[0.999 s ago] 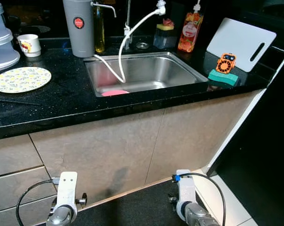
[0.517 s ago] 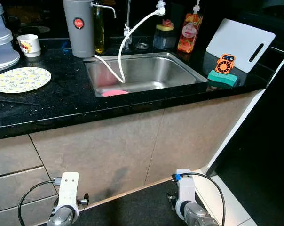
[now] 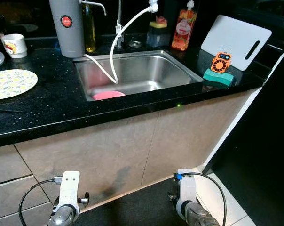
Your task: Kitchen organization
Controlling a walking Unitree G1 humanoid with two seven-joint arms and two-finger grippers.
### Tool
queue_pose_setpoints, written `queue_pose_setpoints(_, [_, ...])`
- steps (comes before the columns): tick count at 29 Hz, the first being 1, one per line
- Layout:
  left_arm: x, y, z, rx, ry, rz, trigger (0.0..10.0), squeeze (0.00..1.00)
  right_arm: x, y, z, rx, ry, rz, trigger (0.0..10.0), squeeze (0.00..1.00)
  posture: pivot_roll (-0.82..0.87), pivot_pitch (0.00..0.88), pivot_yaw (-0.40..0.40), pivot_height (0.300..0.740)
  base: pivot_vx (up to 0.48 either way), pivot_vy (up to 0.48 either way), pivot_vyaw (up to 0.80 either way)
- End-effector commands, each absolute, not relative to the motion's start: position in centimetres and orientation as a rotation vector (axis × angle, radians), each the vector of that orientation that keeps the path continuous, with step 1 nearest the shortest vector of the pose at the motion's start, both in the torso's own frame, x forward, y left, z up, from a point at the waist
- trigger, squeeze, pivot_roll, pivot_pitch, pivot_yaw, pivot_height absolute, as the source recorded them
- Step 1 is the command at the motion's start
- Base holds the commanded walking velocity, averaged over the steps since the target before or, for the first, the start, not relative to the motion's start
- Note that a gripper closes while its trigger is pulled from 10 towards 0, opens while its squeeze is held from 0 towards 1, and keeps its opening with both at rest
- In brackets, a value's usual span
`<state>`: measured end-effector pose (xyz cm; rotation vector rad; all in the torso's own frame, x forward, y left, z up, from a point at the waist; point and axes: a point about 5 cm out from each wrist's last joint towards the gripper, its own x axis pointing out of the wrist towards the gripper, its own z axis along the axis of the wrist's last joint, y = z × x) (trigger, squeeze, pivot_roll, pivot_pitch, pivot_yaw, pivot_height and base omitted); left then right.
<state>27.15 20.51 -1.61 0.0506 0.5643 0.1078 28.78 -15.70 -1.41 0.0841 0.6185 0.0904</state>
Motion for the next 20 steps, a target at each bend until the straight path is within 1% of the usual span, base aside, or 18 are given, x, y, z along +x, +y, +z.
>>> queue_pose_setpoints(1, [27.0, 20.3, -1.8, 0.063, 0.573, 0.091, 10.0, 0.0, 28.5, -15.8, -1.7, 0.088, 0.631, 0.089, 10.0, 0.0, 0.01, 0.11, -0.046, 0.74, 0.0, 0.0, 0.0])
queue_pose_setpoints(7, [27.7, 20.6, -1.2, 0.09, 0.565, 0.078, 10.0, 0.0, 28.5, -15.8, -1.7, 0.106, 0.623, 0.082, 10.0, 0.0, 0.01, 0.111, -0.044, 0.74, 0.0, 0.0, 0.0])
queue_pose_setpoints(9, [28.2, 20.9, -0.6, 0.103, 0.551, 0.068, 10.0, 0.0, 28.8, -15.8, -1.4, 0.138, 0.606, 0.069, 10.0, 0.0, 0.04, 0.132, -0.002, 0.74, 0.0, 0.0, 0.0])
queue_pose_setpoints(10, [28.2, 20.9, -0.6, 0.103, 0.551, 0.068, 10.0, 0.0, 28.8, -15.8, -1.4, 0.138, 0.606, 0.069, 10.0, 0.0, 0.04, 0.132, -0.002, 0.74, 0.0, 0.0, 0.0])
queue_pose_setpoints(12, [28.7, 21.1, -0.2, 0.121, 0.545, 0.048, 10.0, 0.0, 29.1, -15.8, -1.1, 0.161, 0.588, 0.058, 10.0, 0.0, 0.06, 0.141, 0.028, 0.74, 0.0, 0.0, 0.0])
queue_pose_setpoints(15, [29.0, 21.2, 0.1, 0.148, 0.544, 0.024, 10.0, 0.0, 29.3, -15.8, -0.9, 0.181, 0.576, 0.042, 10.0, 0.0, 0.07, 0.14, 0.047, 0.74, 0.0, 0.0, 0.0])
queue_pose_setpoints(17, [29.4, 21.4, 0.5, 0.181, 0.552, -0.003, 10.0, 0.0, 29.1, -15.9, -1.0, 0.205, 0.574, 0.019, 10.0, 0.0, 0.08, 0.143, 0.082, 0.74, 0.0, 0.0, 0.0])
queue_pose_setpoints(20, [29.5, 21.5, 0.7, 0.188, 0.554, -0.01, 10.0, 0.0, 28.9, -16.0, -1.2, 0.215, 0.574, 0.006, 10.0, 0.0, 0.08, 0.141, 0.091, 0.74, 0.0, 0.0, 0.0])
